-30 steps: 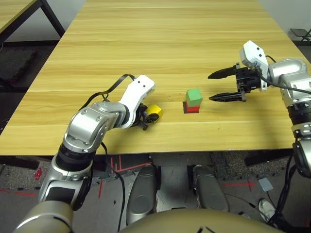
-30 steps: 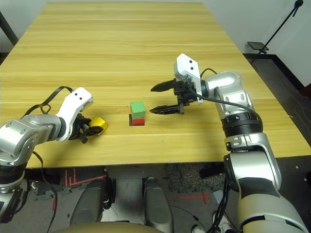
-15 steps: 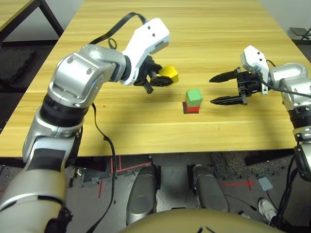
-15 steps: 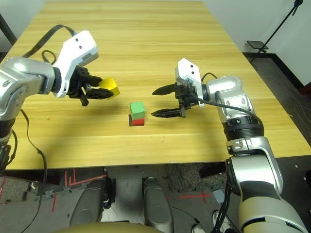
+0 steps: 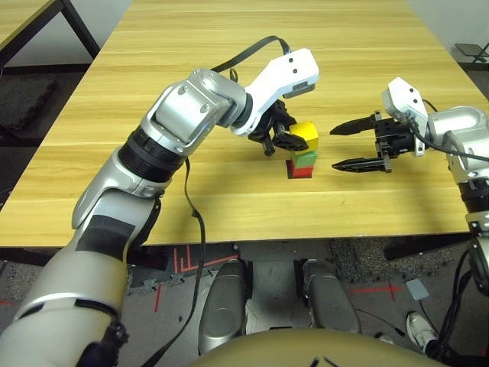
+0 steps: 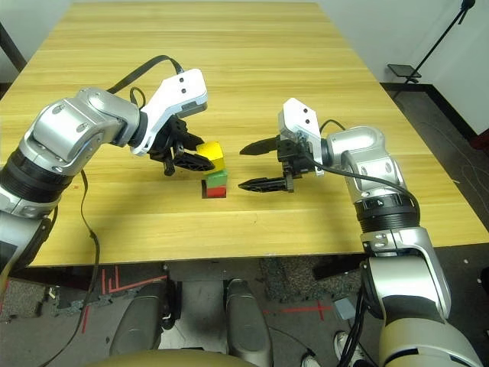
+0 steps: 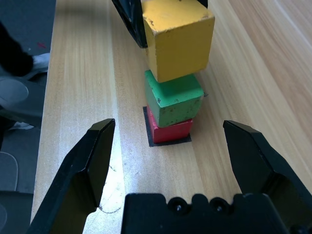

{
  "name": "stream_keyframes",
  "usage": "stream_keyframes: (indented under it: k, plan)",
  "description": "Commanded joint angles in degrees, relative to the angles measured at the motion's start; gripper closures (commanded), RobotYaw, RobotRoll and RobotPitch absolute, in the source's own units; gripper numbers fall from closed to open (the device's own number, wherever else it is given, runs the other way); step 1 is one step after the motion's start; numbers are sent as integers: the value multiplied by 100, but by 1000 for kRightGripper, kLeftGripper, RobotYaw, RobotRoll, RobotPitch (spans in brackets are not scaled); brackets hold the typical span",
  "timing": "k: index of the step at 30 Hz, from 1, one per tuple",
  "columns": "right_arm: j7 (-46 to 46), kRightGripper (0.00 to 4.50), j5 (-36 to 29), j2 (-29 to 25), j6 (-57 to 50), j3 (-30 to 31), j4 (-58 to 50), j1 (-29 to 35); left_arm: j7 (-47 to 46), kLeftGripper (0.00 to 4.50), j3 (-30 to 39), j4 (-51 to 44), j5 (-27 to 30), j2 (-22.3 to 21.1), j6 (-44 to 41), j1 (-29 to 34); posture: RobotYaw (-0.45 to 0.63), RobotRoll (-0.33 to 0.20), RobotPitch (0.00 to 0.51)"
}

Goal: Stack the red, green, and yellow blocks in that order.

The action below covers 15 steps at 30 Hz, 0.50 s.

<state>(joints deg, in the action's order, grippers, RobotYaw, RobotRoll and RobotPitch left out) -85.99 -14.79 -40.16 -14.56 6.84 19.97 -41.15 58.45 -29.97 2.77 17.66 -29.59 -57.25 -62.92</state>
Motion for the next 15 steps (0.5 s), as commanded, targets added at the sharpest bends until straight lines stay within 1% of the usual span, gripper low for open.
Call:
stream_keyframes:
  k: [1, 15]
  plan:
    - [48, 0, -106, -65, -64, -109, -129, 105, 129, 2587, -136, 169, -222, 45, 268, -12, 165, 58, 104]
    - [170, 0, -77, -47, -70, -140, -164, 143, 266, 2587, -108, 443, -539, 318, 433, 19, 151, 65, 94]
